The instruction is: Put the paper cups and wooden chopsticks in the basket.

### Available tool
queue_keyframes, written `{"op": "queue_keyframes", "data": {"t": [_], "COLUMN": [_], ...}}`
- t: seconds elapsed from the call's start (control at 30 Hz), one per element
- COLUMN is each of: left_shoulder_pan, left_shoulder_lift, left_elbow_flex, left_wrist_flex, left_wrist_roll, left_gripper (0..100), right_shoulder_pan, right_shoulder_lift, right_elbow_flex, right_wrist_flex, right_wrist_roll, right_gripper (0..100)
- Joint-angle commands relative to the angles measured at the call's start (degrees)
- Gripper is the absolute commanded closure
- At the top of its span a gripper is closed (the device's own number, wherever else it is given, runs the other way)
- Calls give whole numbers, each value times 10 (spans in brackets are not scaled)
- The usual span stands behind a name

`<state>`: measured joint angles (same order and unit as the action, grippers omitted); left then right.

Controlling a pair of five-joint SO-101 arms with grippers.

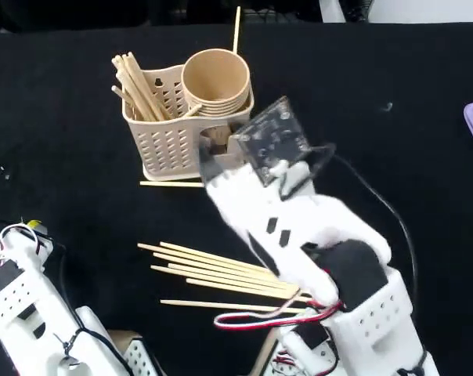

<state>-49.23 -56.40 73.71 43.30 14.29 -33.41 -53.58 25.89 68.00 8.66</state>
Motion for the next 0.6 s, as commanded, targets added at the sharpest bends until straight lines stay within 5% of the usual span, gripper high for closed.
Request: {"op": "queue_keyframes", "data": {"t": [0.0, 0.23, 0.57], "left_shoulder_pan": [6, 15, 15], "left_shoulder_lift": [-9, -10, -10], "left_elbow_flex": [-26, -19, -18], "left_wrist_flex": [-8, -11, -12], "left_wrist_roll": [4, 3, 3], "left_gripper": [762, 762, 762], "right_shoulder_pan": [-13, -71, -81], "right_shoulder_lift": [5, 131, 293], "right_elbow_flex": [76, 341, 349], "right_wrist_flex": [95, -99, -169], "right_wrist_roll": [67, 138, 199], "right_gripper": [818, 817, 741]}}
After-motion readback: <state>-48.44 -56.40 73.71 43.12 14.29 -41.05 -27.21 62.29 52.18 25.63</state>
